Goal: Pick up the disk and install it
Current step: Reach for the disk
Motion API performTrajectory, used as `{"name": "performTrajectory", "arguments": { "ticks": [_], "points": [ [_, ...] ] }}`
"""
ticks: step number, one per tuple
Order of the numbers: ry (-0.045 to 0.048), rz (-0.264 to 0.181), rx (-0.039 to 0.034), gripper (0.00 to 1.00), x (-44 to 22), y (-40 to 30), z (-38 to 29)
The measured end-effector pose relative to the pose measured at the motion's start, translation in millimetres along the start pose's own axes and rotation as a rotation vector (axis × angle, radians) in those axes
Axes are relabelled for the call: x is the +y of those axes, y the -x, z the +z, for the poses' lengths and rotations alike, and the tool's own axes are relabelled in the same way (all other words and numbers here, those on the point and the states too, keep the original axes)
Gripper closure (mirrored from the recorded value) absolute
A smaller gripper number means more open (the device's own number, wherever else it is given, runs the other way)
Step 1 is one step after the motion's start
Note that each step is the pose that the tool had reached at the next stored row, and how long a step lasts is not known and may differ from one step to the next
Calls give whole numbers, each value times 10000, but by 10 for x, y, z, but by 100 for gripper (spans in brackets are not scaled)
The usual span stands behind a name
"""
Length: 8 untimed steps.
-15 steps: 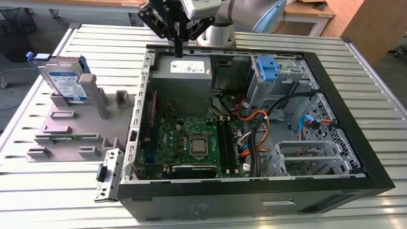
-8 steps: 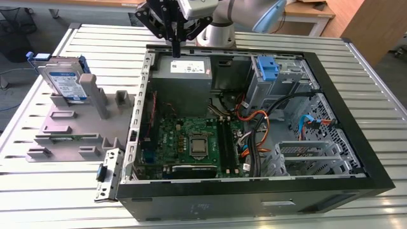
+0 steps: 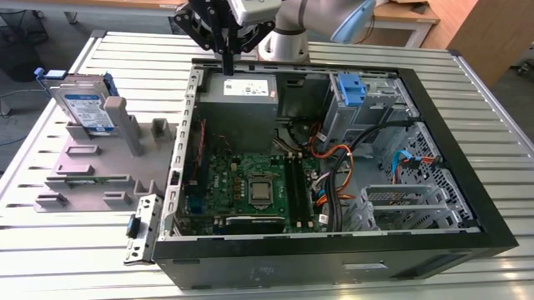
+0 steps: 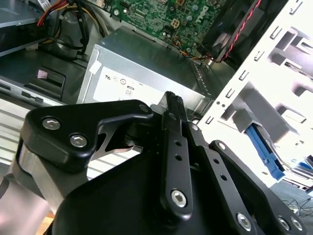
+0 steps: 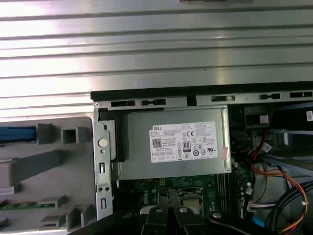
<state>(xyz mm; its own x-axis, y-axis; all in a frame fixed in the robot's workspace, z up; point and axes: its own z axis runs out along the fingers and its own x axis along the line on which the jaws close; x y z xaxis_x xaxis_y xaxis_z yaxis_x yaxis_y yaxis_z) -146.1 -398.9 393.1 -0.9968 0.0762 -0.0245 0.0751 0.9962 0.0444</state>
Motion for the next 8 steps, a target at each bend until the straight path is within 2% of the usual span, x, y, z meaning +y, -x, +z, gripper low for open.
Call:
{"name": "performTrajectory", "arguments": {
  "ticks": [5, 8],
  "points": [
    [0, 0, 1, 89, -3, -39, -1],
    [0, 1, 0, 89, -7, -89, -2]
  ]
}}
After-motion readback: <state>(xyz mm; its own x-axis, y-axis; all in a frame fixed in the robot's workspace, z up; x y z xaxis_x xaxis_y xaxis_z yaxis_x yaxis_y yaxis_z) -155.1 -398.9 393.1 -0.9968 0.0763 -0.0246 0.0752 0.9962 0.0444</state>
